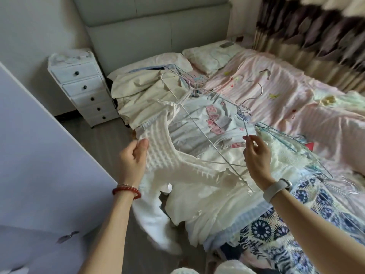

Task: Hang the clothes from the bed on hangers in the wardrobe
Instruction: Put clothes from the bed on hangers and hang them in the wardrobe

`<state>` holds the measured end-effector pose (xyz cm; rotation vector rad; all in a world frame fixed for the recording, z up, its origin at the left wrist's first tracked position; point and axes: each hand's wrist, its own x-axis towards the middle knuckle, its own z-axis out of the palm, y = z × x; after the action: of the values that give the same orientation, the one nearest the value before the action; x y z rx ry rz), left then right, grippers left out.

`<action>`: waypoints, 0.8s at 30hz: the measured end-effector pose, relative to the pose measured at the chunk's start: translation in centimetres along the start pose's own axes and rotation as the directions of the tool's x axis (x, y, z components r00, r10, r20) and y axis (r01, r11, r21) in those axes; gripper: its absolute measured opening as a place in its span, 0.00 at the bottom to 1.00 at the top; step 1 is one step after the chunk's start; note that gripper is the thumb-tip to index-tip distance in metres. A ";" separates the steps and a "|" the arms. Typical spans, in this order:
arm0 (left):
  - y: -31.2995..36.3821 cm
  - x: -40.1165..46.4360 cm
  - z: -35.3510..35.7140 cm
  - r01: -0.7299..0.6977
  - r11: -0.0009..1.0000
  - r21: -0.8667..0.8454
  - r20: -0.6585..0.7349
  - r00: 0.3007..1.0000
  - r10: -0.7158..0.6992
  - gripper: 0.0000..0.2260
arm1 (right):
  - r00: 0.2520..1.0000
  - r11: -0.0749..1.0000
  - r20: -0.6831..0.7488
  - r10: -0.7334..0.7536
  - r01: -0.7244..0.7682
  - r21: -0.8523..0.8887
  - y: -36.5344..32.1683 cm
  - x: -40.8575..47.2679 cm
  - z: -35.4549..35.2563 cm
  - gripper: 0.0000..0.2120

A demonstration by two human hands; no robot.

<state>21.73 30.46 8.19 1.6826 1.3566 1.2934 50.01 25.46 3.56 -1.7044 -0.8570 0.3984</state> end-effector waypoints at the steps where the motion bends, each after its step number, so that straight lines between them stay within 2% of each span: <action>1: 1.0 0.2 0.4 -0.039 0.999 -0.009 0.011 0.999 0.039 0.19 | 0.999 1.000 -0.028 -0.023 0.023 -0.004 -0.3 0.6 -1.0 0.07; 9: 12.2 3.0 7.9 -0.358 0.932 -0.061 0.042 0.932 0.361 0.19 | 0.947 0.986 -0.274 -0.169 0.165 -0.039 -3.6 7.8 -11.5 0.08; 16: 22.2 6.0 19.7 -0.511 0.846 -0.151 0.060 0.850 0.524 0.20 | 0.894 0.972 -0.398 -0.208 0.145 -0.184 -3.9 16.4 -22.0 0.11; 20: 22.2 6.9 29.6 -0.454 0.884 -0.114 0.182 0.865 0.468 0.21 | 0.912 0.959 -0.389 -0.131 0.017 -0.283 0.0 20.3 -26.8 0.12; 24: 16.9 6.7 38.0 -0.332 0.941 0.068 0.303 0.905 0.298 0.22 | 0.950 0.895 -0.312 -0.026 -0.117 -0.431 6.9 22.3 -28.9 0.12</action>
<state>63.27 36.24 12.62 2.1480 1.0342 1.0934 86.35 20.83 9.81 -2.1440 -0.7070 -0.0519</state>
